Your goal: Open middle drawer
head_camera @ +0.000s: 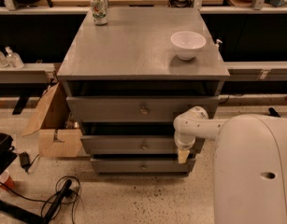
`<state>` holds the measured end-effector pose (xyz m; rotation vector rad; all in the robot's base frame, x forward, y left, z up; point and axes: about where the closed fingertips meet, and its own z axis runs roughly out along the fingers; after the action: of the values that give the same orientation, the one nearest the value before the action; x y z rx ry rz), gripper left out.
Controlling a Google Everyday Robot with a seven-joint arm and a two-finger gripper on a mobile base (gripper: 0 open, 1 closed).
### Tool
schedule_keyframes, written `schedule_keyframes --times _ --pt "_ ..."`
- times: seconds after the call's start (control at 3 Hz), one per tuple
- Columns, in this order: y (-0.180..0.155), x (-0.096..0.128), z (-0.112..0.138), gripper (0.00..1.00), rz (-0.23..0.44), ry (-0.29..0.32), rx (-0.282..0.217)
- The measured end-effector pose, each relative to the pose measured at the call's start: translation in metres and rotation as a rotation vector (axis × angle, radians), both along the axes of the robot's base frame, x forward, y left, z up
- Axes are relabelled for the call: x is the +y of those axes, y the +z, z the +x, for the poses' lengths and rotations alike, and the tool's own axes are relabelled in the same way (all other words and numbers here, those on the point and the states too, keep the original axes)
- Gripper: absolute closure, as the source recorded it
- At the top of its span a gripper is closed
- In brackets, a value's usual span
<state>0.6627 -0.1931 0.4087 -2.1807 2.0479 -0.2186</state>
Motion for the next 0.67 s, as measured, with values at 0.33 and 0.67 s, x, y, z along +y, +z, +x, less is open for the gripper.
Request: schedule_keyframes --times 0.33,0.67 --pt "0.007 -0.003 -0.014 0.47 -0.037 -0.017 0.05" --pt "0.02 -0.011 -0.04 0.72 -0.091 -0.065 0.127"
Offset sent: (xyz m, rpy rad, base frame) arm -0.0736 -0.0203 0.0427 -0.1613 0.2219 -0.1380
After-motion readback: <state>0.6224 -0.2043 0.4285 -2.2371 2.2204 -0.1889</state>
